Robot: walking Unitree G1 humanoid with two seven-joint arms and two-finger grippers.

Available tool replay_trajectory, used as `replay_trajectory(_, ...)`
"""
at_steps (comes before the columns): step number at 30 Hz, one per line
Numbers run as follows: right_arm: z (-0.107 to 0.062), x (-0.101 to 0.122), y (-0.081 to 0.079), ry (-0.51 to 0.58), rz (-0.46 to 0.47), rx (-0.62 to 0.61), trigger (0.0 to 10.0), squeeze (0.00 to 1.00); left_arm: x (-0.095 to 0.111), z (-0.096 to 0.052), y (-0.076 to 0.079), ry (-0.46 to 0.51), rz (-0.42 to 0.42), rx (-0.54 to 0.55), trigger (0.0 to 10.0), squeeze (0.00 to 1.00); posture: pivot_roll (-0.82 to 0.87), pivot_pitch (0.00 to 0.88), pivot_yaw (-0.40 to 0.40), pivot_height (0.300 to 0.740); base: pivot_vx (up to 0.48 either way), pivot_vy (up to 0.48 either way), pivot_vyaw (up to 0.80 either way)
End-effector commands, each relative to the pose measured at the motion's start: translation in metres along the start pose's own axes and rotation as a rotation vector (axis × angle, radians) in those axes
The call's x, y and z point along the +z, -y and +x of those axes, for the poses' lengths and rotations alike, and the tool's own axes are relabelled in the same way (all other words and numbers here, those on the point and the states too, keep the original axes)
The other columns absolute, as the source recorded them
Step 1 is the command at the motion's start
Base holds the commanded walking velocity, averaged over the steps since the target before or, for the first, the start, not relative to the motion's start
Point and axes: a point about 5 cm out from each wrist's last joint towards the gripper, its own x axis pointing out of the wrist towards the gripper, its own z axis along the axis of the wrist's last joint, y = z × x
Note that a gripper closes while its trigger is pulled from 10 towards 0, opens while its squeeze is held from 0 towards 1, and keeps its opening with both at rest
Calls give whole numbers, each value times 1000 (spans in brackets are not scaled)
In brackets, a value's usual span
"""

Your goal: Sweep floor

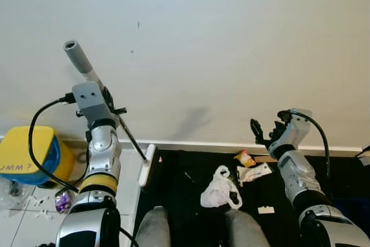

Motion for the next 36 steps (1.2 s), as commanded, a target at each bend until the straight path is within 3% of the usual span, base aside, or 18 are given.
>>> replay_trajectory(1,0,3,2,18,4,-7,10000,0,-1,1,1,-15,17,-11,10000,0,30,56,-22,731,0,0,0)
replay_trajectory(6,2,2,-2,3,-2,13,10000,0,-9,-3,5,-60,22,-56,10000,0,32,64,-25,731,0,0,0)
replay_trajectory(11,2,1,-15,14,5,127,10000,0,-6,-9,24,-34,20,-276,10000,0,32,76,-26,731,0,0,0)
replay_trajectory(12,2,1,-15,14,5,127,10000,0,-6,-9,24,-34,20,-276,10000,0,32,76,-26,731,0,0,0)
replay_trajectory(13,2,4,-23,28,-5,212,10000,0,4,-11,37,7,26,-437,10000,0,36,85,-27,731,0,0,0)
replay_trajectory(15,3,6,-30,35,-13,286,10000,0,15,-13,50,48,35,-570,10000,0,37,89,-28,731,0,0,0)
replay_trajectory(21,2,7,-45,28,-37,427,10000,0,33,-15,70,97,39,-733,10000,0,40,98,-28,731,0,0,0)
replay_trajectory(23,-4,3,-63,-6,-100,639,10000,0,46,-17,83,126,34,-832,10000,0,39,104,-24,731,0,0,0)
replay_trajectory(25,-6,2,-66,-14,-119,684,10000,0,48,-17,84,128,27,-852,10000,0,39,104,-24,731,0,0,0)
replay_trajectory(26,-12,0,-72,-33,-190,780,10000,0,56,-21,88,153,43,-932,10000,0,38,105,-24,731,0,0,0)
replay_trajectory(30,-13,4,-75,-5,-217,843,10000,0,65,-25,91,176,42,-1003,10000,0,40,110,-22,731,0,0,0)
replay_trajectory(31,-14,8,-78,17,-211,876,10000,400,70,-28,95,195,31,-1028,10000,0,42,110,-23,731,0,0,0)
replay_trajectory(32,-14,8,-78,17,-211,876,10000,400,70,-28,95,195,31,-1028,10000,0,42,110,-23,731,0,0,0)
replay_trajectory(33,-15,11,-81,40,-207,905,10000,996,75,-31,99,213,29,-1054,10000,0,42,110,-25,731,0,0,0)
replay_trajectory(36,-15,15,-83,61,-213,924,10000,1000,79,-34,103,223,25,-1078,10000,0,42,111,-25,731,0,0,0)
